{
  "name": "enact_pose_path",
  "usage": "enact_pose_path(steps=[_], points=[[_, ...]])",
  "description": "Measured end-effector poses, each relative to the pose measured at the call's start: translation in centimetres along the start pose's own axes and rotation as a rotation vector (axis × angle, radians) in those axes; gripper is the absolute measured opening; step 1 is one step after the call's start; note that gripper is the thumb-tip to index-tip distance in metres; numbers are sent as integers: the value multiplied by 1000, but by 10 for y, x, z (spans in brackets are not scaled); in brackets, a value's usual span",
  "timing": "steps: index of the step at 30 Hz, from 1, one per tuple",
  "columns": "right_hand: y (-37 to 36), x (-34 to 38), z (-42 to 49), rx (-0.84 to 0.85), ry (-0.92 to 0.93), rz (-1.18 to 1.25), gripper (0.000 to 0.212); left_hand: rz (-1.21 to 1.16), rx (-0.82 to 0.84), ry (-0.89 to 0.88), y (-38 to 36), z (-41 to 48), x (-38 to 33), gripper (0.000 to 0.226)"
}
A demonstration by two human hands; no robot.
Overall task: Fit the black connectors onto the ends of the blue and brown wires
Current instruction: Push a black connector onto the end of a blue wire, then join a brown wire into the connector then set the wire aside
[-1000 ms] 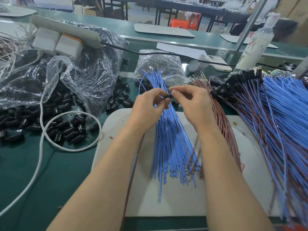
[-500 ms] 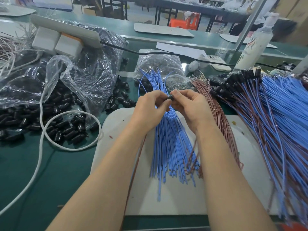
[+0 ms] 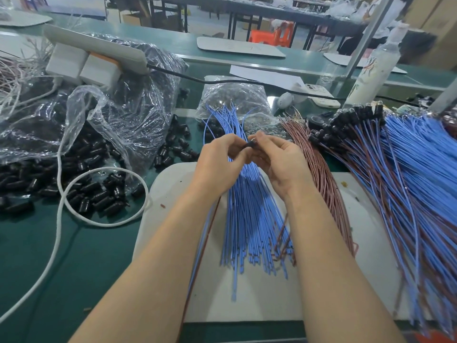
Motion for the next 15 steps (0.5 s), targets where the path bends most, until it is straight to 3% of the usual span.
enact_pose_path(steps=[3,8,12,15], points=[[0,-2,1,1,35,-98,11,21,3,-4,-1,0,1,7],[-4,5,-4,9,-47,15,18,-5,-44,-11,3,4,-16,8],[-5,36,-20,292,-169,145,51,-115,-208,-98,12,31,-77,13],[22,76,-40,384,-70,105,44,-342,-326,-162,14,49,-139,14]])
Point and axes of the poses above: each hand's wrist, its own z-axis towards the middle knuckle, its own y-axis out of the back of the hand, x = y × z, the point moved 1 cm from there along z, towards the middle knuckle, and after that the axes turned 4 degrees about -x, right-handed, at the moved point
